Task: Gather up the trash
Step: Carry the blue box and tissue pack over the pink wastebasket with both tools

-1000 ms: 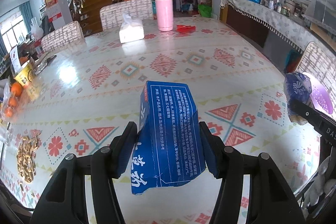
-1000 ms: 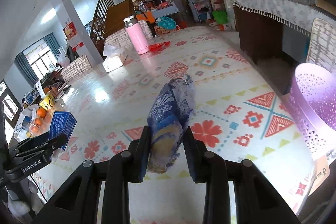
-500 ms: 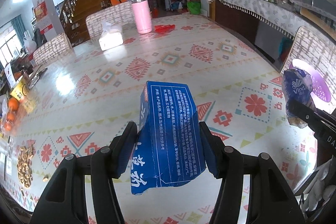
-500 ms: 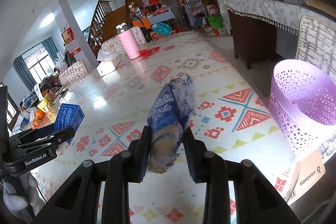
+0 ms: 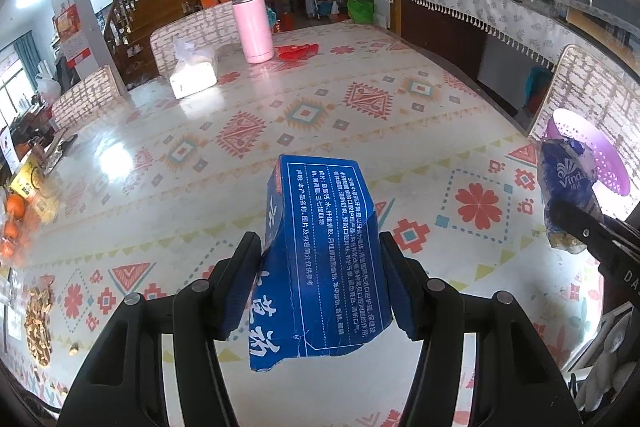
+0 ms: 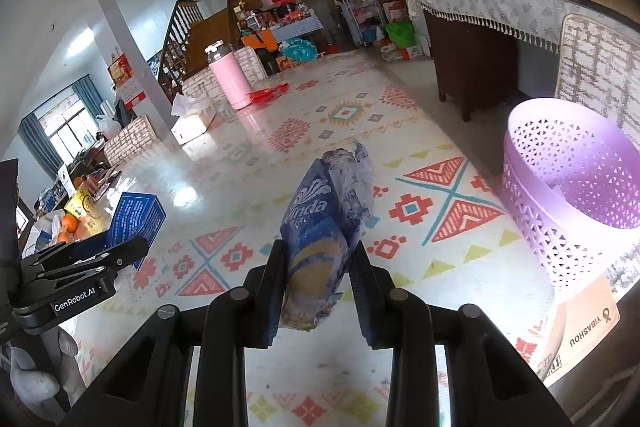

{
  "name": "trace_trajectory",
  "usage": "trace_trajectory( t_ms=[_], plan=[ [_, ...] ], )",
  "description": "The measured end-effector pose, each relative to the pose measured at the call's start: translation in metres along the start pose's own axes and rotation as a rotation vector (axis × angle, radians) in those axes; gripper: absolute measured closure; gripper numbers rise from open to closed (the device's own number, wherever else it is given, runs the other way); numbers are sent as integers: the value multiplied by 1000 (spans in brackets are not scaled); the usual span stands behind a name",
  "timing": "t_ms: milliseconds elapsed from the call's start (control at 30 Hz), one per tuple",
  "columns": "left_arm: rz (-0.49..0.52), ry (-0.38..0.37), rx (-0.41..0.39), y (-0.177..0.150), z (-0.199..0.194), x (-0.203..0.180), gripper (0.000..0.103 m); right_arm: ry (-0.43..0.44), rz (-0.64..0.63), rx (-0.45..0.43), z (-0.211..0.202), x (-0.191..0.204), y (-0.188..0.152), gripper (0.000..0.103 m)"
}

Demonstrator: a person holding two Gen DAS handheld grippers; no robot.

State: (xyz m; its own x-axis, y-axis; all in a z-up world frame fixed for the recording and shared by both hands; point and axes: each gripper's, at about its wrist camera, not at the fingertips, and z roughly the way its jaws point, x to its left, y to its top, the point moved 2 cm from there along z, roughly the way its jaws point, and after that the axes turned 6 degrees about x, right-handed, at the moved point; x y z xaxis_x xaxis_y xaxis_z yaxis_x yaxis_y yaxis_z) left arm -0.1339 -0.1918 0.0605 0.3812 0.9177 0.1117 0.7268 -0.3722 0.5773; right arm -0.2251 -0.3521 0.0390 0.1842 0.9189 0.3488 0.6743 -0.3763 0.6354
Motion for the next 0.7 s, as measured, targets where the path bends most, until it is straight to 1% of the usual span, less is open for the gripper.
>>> trace_trajectory(
  t_ms=[400, 700],
  plan=[
    [63, 2, -34, 5, -7, -23, 44, -23, 46, -36, -19, -18, 2, 69],
    [121, -13, -53, 11, -14, -50, 44, -37, 81, -68, -38, -35, 3, 69]
  ],
)
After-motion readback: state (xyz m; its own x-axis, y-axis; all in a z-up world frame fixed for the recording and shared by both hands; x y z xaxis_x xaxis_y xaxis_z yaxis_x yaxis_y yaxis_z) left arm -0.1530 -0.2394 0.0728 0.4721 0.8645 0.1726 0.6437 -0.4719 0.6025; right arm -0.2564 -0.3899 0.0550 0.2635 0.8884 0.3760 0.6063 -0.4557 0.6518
